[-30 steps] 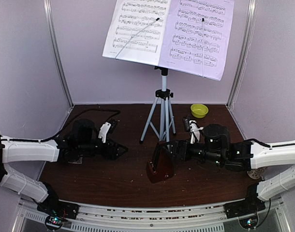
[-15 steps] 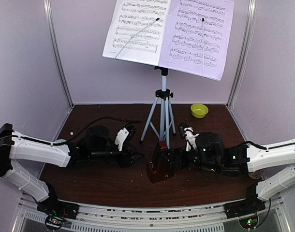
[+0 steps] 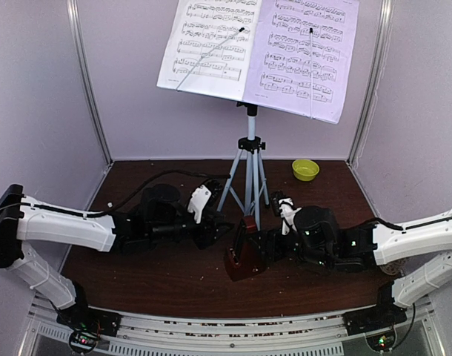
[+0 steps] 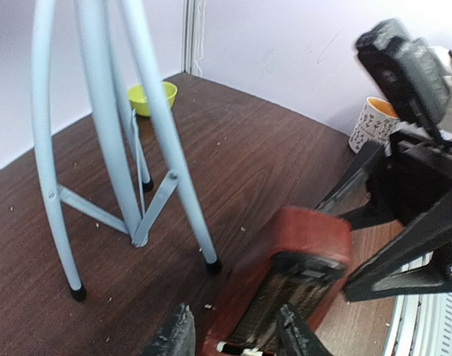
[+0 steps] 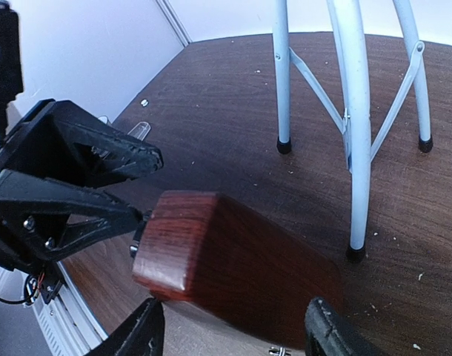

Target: Set up the instrument practice props

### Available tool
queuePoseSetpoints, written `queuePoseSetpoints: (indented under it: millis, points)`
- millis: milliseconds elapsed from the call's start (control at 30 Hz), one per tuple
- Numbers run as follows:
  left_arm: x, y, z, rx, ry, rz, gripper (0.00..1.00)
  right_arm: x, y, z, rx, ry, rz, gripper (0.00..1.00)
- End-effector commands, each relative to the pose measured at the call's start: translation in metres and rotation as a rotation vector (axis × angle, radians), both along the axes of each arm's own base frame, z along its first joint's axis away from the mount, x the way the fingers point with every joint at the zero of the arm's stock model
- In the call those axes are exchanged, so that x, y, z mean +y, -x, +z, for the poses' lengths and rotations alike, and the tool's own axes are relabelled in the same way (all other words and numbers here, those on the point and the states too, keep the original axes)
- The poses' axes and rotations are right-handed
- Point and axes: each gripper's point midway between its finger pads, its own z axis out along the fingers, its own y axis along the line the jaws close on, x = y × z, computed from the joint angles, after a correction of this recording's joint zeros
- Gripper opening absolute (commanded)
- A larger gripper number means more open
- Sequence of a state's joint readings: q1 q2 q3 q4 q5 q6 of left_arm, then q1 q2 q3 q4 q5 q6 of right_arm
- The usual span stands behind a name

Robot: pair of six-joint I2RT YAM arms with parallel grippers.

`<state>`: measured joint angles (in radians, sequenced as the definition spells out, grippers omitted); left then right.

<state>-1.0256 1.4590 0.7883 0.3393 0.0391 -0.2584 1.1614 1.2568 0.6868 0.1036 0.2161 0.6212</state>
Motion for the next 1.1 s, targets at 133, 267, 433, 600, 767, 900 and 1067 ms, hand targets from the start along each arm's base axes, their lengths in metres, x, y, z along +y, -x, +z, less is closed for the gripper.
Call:
queuePoseSetpoints:
  millis: [133, 267, 433, 600, 767, 900, 1067]
  points:
    - [-0.020, 0.005, 0.017, -0.062, 0.009, 0.068, 0.33, 0.003, 0.000, 0.005, -0.029, -0.014, 0.018, 0.54]
    - [-0.028, 0.011, 0.015, -0.077, -0.012, 0.085, 0.32, 0.004, 0.002, 0.005, -0.029, -0.016, 0.026, 0.53]
    - [-0.014, 0.007, 0.016, -0.079, 0.009, 0.148, 0.29, 0.004, 0.003, 0.007, -0.031, -0.019, 0.034, 0.52]
    - [-0.006, 0.008, 0.014, -0.102, -0.003, 0.149, 0.25, 0.003, 0.004, 0.009, -0.039, -0.021, 0.041, 0.50]
    - [-0.013, 0.006, 0.012, -0.108, -0.035, 0.136, 0.24, 0.001, 0.003, 0.010, -0.046, -0.021, 0.037, 0.48]
    - [-0.022, 0.008, 0.015, -0.107, -0.024, 0.109, 0.23, 0.003, 0.003, 0.010, -0.048, -0.022, 0.039, 0.47]
    - [-0.029, 0.011, 0.014, -0.103, -0.022, 0.076, 0.22, 0.005, 0.003, 0.010, -0.050, -0.020, 0.046, 0.46]
